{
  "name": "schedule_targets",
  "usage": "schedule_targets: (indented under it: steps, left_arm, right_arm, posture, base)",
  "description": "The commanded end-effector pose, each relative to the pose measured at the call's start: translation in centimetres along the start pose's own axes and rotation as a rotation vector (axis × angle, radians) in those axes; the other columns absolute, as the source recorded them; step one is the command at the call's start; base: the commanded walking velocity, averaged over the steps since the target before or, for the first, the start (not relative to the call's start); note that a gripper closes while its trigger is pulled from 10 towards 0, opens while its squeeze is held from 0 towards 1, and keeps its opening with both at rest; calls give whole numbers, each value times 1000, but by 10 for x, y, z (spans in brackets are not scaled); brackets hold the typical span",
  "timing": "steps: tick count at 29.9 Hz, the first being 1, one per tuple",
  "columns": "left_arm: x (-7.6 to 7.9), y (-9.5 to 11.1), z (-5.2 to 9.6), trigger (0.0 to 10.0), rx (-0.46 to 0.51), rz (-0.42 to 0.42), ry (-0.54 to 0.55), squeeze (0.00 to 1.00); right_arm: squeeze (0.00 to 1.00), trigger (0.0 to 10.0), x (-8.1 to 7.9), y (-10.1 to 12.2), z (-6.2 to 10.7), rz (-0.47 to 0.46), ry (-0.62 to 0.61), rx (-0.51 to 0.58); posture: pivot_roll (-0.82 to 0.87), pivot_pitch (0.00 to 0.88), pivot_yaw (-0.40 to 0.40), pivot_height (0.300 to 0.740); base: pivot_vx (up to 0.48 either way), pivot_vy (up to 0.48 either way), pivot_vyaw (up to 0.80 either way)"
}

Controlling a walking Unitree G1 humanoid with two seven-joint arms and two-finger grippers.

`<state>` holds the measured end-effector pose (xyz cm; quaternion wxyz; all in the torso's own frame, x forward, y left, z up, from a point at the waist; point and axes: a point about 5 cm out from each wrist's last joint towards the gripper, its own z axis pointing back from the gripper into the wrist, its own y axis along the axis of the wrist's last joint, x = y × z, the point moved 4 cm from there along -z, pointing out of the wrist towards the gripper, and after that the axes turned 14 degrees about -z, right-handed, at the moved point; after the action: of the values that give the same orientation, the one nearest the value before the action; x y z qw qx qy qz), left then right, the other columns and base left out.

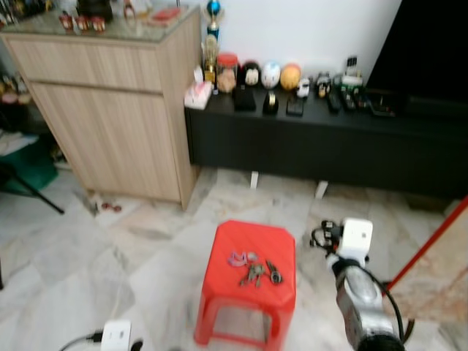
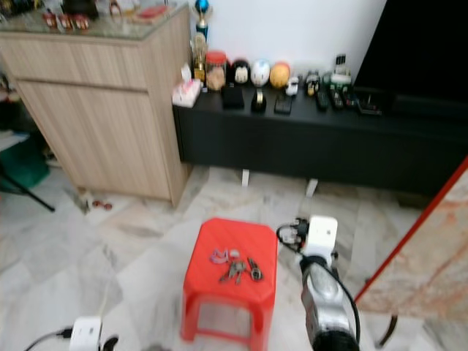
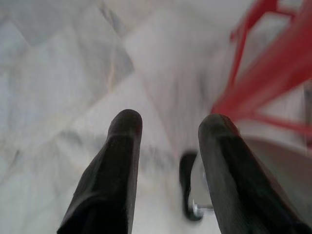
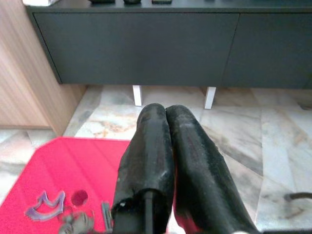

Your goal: Hang keys on a hook

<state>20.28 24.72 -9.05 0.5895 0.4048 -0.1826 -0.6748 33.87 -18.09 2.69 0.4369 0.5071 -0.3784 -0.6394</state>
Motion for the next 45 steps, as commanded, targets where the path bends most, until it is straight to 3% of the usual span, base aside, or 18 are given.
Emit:
schedule_targets:
  steps: [1, 3, 8, 13, 17, 28, 45]
  left_arm:
    - [-12, 19, -4, 10000, 85, 46, 67, 0]
    - [-23, 48, -7, 10000, 210, 59, 119, 0]
    - [-32, 98, -8, 10000, 405, 80, 145, 0]
    - [-34, 125, -5, 10000, 512, 86, 147, 0]
    - [-26, 144, 1, 10000, 592, 98, 110, 0]
    - [-14, 158, 9, 10000, 648, 125, 47, 0]
    - [-14, 161, 11, 10000, 634, 120, 34, 0]
  right_arm:
    - [0, 10000, 0, 6, -1, -5, 4, 19]
    - [0, 10000, -1, 4, 0, -3, 9, 13]
    - [0, 10000, -3, 2, 0, -3, 21, 3]
    - [0, 10000, -6, 0, 0, -7, 30, -4]
    - [0, 10000, -7, -2, 0, -10, 41, -19]
    - [0, 10000, -6, -8, 2, 9, 41, -48]
    - [0, 10000, -10, -10, 2, 8, 58, -56]
  posture:
    - [141, 32, -81, 636]
    - [143, 39, -86, 636]
    - [148, 47, -92, 636]
    - [148, 52, -92, 636]
    - [146, 54, -92, 636]
    - [148, 57, -91, 636]
    - [150, 59, -91, 636]
  base:
    - [0, 0, 0]
    - [0, 0, 0]
    - [0, 0, 0]
    - [0, 0, 0]
    - [0, 0, 0]
    - [0, 0, 0]
    - [330, 0, 76]
